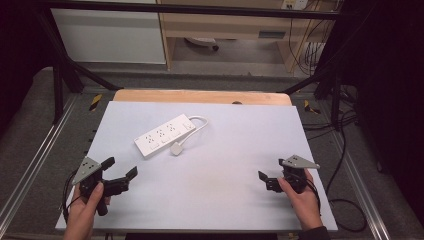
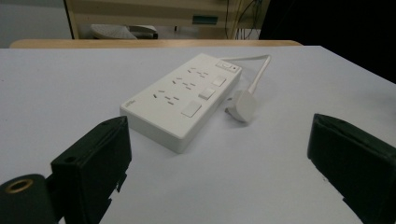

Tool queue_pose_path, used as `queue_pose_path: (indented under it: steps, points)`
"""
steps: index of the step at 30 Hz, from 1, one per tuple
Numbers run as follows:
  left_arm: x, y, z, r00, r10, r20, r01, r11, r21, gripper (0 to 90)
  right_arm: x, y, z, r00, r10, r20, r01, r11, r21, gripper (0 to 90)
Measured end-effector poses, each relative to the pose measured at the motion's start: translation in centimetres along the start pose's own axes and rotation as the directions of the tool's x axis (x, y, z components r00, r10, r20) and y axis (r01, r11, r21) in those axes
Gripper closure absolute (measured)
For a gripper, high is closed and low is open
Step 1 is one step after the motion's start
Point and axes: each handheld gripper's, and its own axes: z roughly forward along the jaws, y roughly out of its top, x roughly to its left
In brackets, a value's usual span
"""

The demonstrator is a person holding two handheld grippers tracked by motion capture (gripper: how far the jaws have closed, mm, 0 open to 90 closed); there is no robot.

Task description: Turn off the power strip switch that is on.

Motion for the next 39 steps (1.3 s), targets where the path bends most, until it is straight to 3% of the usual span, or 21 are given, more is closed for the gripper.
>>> queue_pose_path:
  steps: [29, 39]
  points:
    - [-0.7, 0.4, -0.4, 0.9990, 0.024, 0.037, -0.022, 0.9981, -0.057, 5.5, 0.1, 0.3, -0.4, 0.9995, -0.022, 0.024, 0.023, 0.999, -0.045, 5.3]
    - [-1.2, 0.4, -0.3, 0.9978, 0.042, 0.052, -0.039, 0.9977, -0.056, 4.5, 0.1, 0.3, -0.5, 0.9990, -0.018, 0.040, 0.020, 0.999, -0.050, 5.2]
